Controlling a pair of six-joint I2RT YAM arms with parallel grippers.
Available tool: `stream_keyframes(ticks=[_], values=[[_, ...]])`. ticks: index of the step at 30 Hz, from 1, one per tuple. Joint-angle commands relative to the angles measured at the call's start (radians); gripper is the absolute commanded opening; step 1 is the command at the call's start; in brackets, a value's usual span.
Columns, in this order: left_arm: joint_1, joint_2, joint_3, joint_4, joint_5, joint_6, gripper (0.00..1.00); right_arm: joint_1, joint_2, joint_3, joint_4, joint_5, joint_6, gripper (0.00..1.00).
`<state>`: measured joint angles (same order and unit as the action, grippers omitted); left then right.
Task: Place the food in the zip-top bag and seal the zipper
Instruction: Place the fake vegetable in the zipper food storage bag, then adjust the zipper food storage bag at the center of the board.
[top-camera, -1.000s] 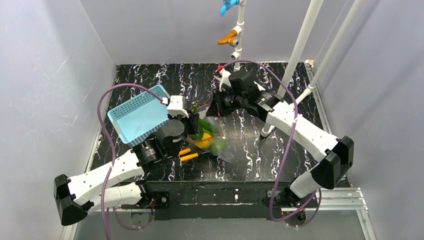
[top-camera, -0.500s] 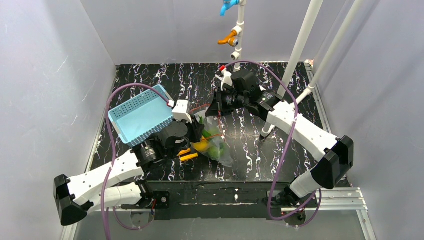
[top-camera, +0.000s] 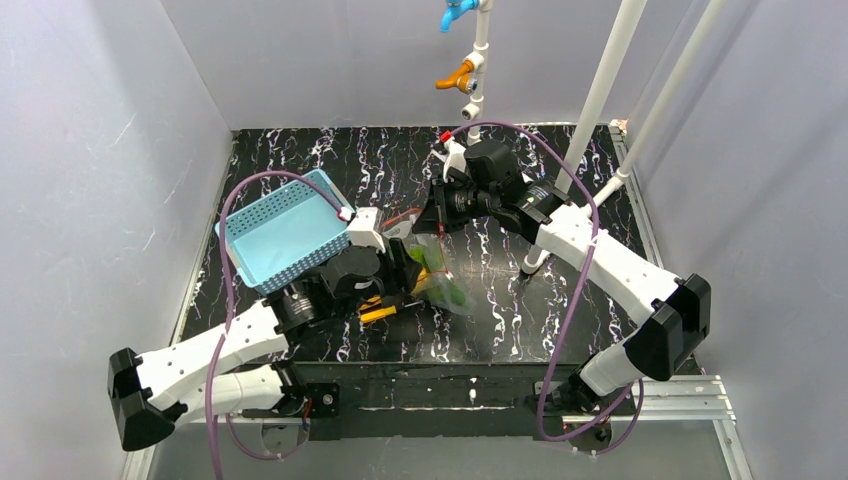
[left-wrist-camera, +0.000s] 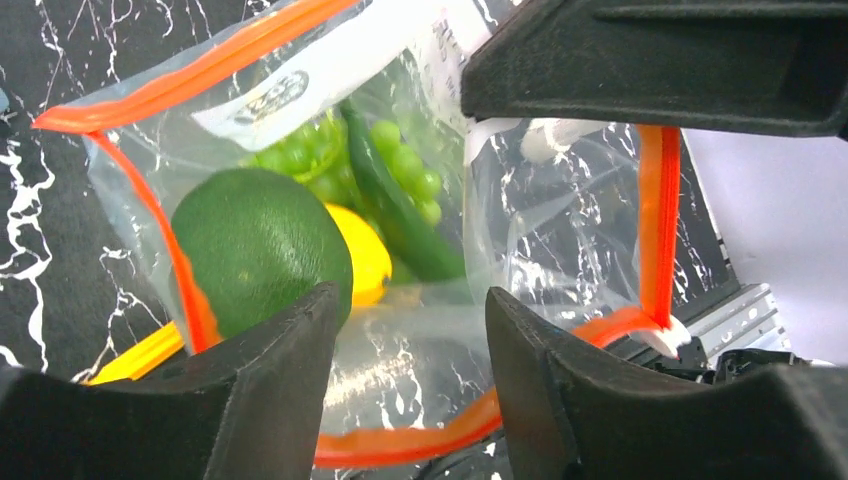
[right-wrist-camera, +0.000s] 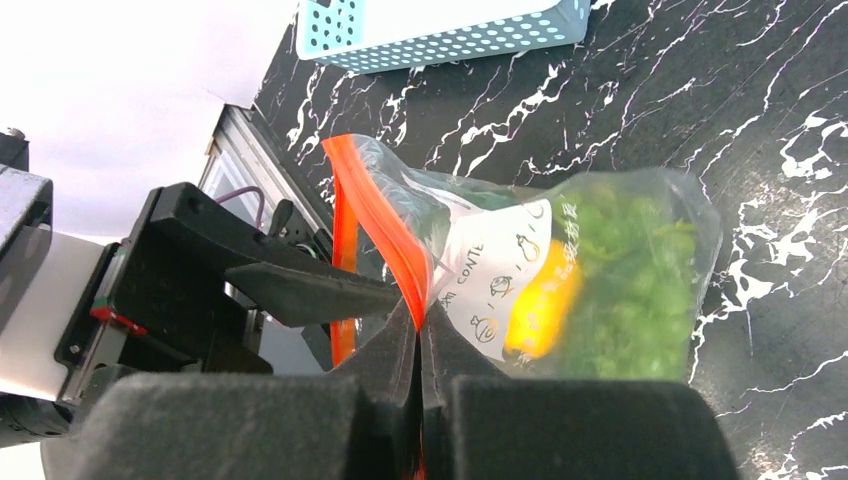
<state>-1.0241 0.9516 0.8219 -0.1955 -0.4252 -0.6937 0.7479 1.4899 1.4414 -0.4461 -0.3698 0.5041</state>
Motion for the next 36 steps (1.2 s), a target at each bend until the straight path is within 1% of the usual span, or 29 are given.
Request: stream_keyframes(ticks=[1, 3, 4, 7, 10, 13, 16, 17, 19, 21, 22, 24, 25, 27, 29, 30, 32, 34, 35, 36], values=[[-0.006, -0.055, 0.054, -0.116, -0.003, 0.0, 0.58, -0.001, -0.043, -0.001, 0.03, -0.03, -0.052, 0.01], [-0.005, -0.075, 0.081, -0.163, 0.009, 0.029, 0.68, -0.001, -0.041, 0.004, 0.008, -0.036, -0.082, 0.01], [-0.005, -0.089, 0.093, -0.178, 0.021, 0.049, 0.71, -0.001, -0.038, 0.008, -0.006, -0.04, -0.098, 0.01], [-0.006, -0.131, 0.147, -0.226, 0.058, 0.128, 0.73, -0.001, -0.028, 0.029, -0.063, -0.056, -0.164, 0.01], [-0.005, -0.152, 0.229, -0.317, 0.054, 0.18, 0.77, -0.001, -0.022, 0.038, -0.101, -0.052, -0.221, 0.01], [-0.005, -0.096, 0.335, -0.47, -0.004, 0.206, 0.8, -0.001, -0.017, 0.039, -0.124, -0.059, -0.255, 0.01], [-0.001, -0.012, 0.438, -0.63, -0.137, 0.171, 0.83, -0.001, -0.026, 0.009, -0.11, -0.058, -0.258, 0.01], [0.007, 0.008, 0.454, -0.656, -0.149, 0.161, 0.84, -0.001, -0.032, -0.002, -0.104, -0.058, -0.258, 0.01], [0.025, 0.028, 0.449, -0.651, -0.112, 0.166, 0.84, -0.001, -0.041, -0.019, -0.093, -0.067, -0.258, 0.01], [0.038, 0.029, 0.407, -0.587, -0.04, 0.221, 0.82, -0.001, -0.04, -0.024, -0.091, -0.092, -0.258, 0.01], [0.049, 0.032, 0.387, -0.571, -0.026, 0.232, 0.81, -0.002, -0.037, -0.022, -0.093, -0.1, -0.259, 0.01], [0.091, 0.045, 0.367, -0.565, 0.01, 0.242, 0.72, -0.001, -0.037, -0.021, -0.103, -0.103, -0.264, 0.01], [0.121, 0.051, 0.356, -0.559, 0.051, 0.248, 0.66, -0.001, -0.038, -0.022, -0.107, -0.101, -0.267, 0.01], [0.208, 0.046, 0.319, -0.524, 0.127, 0.244, 0.61, -0.001, -0.044, -0.026, -0.113, -0.101, -0.272, 0.01], [0.261, 0.044, 0.291, -0.492, 0.192, 0.24, 0.52, -0.001, -0.05, -0.032, -0.113, -0.1, -0.272, 0.01], [0.272, 0.046, 0.283, -0.481, 0.203, 0.239, 0.49, -0.001, -0.052, -0.032, -0.113, -0.1, -0.272, 0.01], [0.281, 0.06, 0.284, -0.468, 0.205, 0.229, 0.47, -0.001, -0.053, -0.035, -0.113, -0.101, -0.272, 0.01], [0.287, 0.085, 0.289, -0.444, 0.25, 0.222, 0.46, -0.001, -0.055, -0.035, -0.113, -0.101, -0.273, 0.01], [0.288, 0.1, 0.296, -0.436, 0.272, 0.217, 0.48, -0.001, -0.055, -0.036, -0.113, -0.097, -0.275, 0.01], [0.288, 0.114, 0.301, -0.434, 0.283, 0.208, 0.51, -0.001, -0.055, -0.034, -0.114, -0.093, -0.277, 0.01]])
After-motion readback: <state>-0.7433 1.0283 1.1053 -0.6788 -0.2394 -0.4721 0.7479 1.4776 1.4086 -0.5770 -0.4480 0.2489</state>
